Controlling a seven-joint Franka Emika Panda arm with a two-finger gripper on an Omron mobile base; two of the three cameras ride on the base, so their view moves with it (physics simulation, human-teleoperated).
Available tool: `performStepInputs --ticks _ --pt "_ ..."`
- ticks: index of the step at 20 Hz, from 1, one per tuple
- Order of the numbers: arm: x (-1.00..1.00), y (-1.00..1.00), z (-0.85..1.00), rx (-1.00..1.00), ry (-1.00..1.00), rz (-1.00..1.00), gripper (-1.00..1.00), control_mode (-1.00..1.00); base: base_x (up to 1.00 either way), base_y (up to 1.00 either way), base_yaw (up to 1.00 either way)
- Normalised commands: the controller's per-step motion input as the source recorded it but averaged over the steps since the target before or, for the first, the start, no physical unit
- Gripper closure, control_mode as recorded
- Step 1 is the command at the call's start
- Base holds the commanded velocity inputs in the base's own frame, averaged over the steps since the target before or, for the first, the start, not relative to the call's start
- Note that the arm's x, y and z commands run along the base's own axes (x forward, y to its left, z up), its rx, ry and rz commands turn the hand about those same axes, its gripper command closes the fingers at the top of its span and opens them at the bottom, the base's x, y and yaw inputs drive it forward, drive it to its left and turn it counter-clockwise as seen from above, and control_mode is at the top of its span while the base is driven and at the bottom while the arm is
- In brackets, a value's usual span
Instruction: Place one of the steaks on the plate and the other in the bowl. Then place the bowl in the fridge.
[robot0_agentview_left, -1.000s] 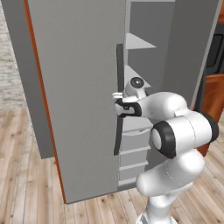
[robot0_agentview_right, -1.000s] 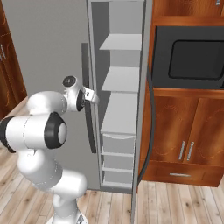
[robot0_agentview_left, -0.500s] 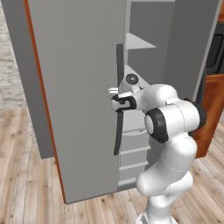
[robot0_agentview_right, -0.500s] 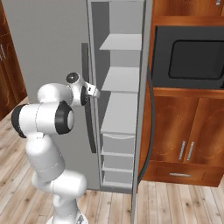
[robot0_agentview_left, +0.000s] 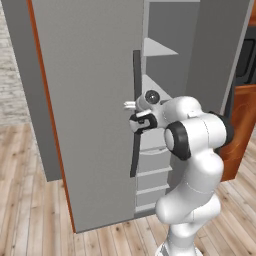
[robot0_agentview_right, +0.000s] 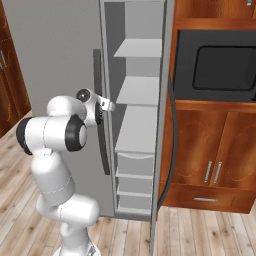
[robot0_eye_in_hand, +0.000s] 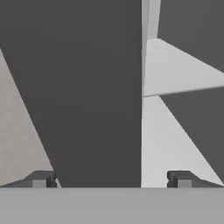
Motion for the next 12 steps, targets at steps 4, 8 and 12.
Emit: performStepInputs --ticks 4,8,12 --pt "0.21 0.01 0.01 -0.01 0.03 0.00 1.00 -1.00 0.00 0.00 0.00" --pt "0.00 0.00 0.01 -0.01 0.00 0.00 1.00 -1.00 0.00 0.00 0.00" --pt "-0.27 0.08 0.29 -0.07 0.00 -0.03 1.00 -1.00 0.00 0.00 0.00"
